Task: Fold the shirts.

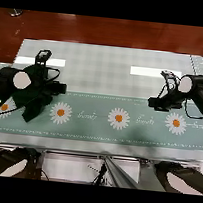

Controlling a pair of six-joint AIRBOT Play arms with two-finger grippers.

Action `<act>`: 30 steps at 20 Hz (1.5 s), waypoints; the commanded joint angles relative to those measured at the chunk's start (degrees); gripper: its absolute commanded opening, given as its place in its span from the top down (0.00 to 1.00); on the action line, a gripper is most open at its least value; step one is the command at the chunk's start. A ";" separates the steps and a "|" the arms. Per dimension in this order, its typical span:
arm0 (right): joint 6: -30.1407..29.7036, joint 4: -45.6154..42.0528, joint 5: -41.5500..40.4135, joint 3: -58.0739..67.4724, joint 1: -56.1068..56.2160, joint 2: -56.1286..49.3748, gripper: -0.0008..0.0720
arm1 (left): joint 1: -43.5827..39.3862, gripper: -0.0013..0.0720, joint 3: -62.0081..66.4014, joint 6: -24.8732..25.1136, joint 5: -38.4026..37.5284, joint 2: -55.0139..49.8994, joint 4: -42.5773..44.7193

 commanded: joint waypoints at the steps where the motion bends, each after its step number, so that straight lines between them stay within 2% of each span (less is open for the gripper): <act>1: 0.02 0.09 -0.07 0.00 0.07 -0.04 0.96 | -0.02 0.94 -0.02 0.02 0.02 -0.04 0.00; 14: 0.04 0.13 -0.39 0.00 0.07 -0.04 0.96 | -0.02 0.94 -0.02 -0.13 0.02 -0.04 -0.02; 19: 0.04 0.11 -4.00 0.00 0.07 -0.04 0.96 | -0.02 0.94 -0.02 -0.15 0.52 -0.04 -0.02; 26: -0.11 -0.13 -10.10 0.02 0.04 -0.02 0.96 | 0.13 0.93 0.33 -0.15 6.19 -0.02 0.04; 27: -0.13 -0.94 -8.87 0.22 0.07 -0.02 0.90 | 0.79 0.77 1.73 -0.15 4.76 0.02 0.22; 29: -0.37 -2.91 -3.87 1.42 0.07 0.20 0.26 | 1.84 0.03 8.02 0.11 -4.37 0.24 0.28; 30: -0.68 -4.83 -2.27 1.75 0.07 1.18 0.22 | 2.19 0.03 11.93 3.34 -9.92 0.35 1.31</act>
